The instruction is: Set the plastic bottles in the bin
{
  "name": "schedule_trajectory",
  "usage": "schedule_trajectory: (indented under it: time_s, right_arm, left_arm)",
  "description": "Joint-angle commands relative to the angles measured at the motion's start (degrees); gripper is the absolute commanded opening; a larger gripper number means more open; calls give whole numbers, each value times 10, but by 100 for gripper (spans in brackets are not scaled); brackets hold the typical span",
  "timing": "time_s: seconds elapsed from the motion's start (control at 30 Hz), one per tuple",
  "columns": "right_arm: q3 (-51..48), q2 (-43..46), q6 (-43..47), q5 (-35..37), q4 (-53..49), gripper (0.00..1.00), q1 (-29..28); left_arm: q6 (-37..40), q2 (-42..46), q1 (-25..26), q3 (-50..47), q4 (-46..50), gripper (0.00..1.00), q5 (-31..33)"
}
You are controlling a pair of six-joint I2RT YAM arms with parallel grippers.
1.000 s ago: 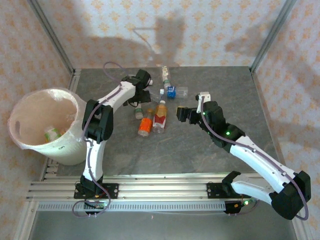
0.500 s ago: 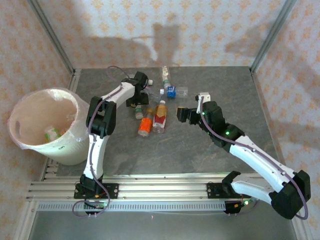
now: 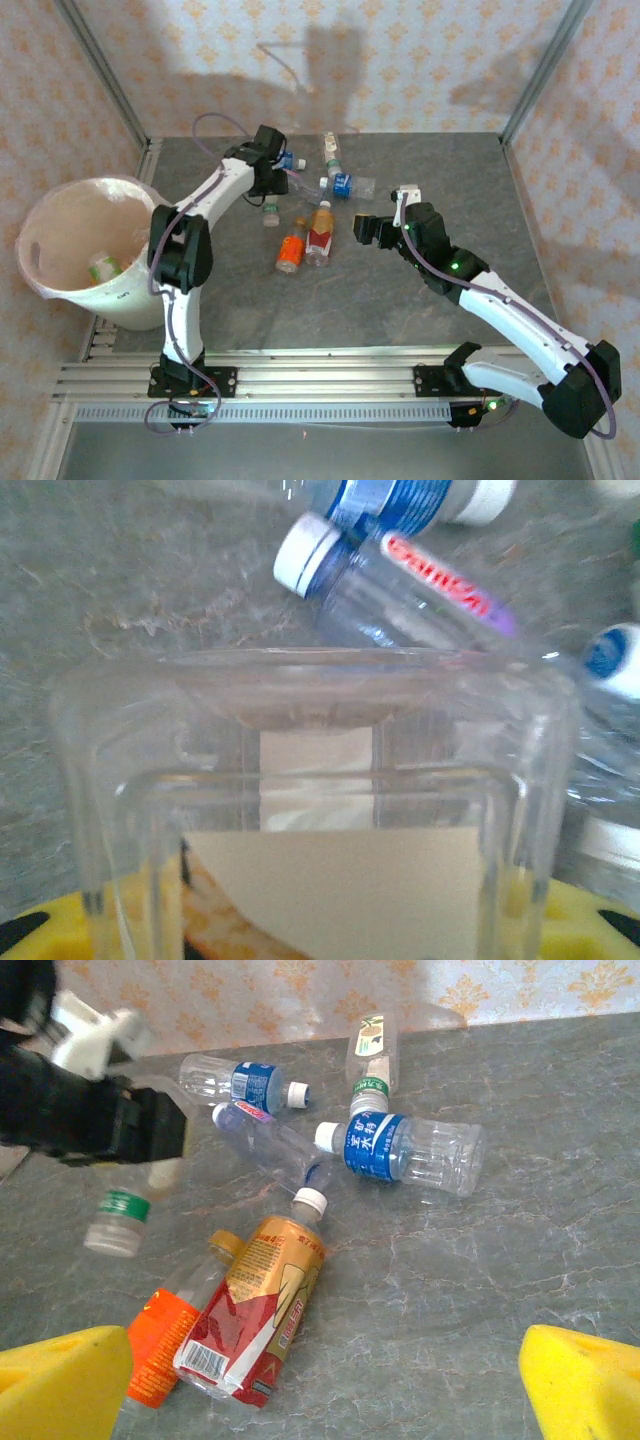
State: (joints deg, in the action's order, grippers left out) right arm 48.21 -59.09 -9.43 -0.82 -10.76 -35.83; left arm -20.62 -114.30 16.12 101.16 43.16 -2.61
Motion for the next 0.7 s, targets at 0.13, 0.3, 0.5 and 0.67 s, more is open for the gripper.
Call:
schedule_trajectory:
  time_s: [0.13,0.3,0.5,0.67]
  right_arm:
    - [-3,-6,-6,4,20,99,2]
    - [6,-29,-9,-10,31,99,2]
    - [20,-54,-12,-25,40,99,2]
    - [26,-67,-9,-30,42,99,2]
  left_arm:
    - [-14,168,1,11,53,40,8]
    - [20,234,0,93,132,40,49]
    - [62,301,-45,139,185,40,94]
    - [76,329,-104,157,261,40,235]
